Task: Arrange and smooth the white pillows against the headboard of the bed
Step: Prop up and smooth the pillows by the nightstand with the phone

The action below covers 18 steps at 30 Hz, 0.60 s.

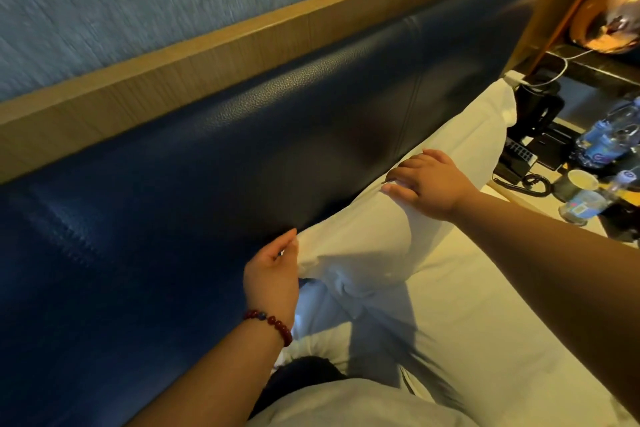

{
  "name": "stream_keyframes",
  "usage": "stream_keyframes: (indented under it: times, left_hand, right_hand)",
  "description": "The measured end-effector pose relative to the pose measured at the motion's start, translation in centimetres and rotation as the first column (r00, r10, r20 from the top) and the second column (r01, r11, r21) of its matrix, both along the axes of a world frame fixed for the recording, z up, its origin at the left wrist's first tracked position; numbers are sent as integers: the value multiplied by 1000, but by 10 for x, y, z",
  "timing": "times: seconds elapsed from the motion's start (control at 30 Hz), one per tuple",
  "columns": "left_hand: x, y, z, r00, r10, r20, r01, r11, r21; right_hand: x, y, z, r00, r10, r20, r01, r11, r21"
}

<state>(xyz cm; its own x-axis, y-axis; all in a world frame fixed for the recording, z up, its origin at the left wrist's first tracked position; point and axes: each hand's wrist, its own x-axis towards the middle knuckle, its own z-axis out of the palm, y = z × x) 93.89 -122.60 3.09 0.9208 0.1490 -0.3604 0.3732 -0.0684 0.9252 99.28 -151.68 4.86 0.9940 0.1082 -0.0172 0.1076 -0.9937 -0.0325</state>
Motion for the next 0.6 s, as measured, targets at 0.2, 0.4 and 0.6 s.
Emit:
stream_keyframes:
  times: [0.2, 0.4, 0.6]
  left_hand:
    - [-7, 12, -2, 923, -380, 63, 349, 893, 284]
    - [0, 18, -10, 806, -534, 256, 305, 745, 594]
    - [14, 25, 0, 750, -660, 52, 377, 490, 786]
  right_hand:
    - [4, -6, -3, 999, -32, -13, 32, 999, -18]
    - [8, -9, 0, 999, 11, -40, -13, 999, -52]
    - [13, -17, 6, 998, 13, -60, -18, 996, -84]
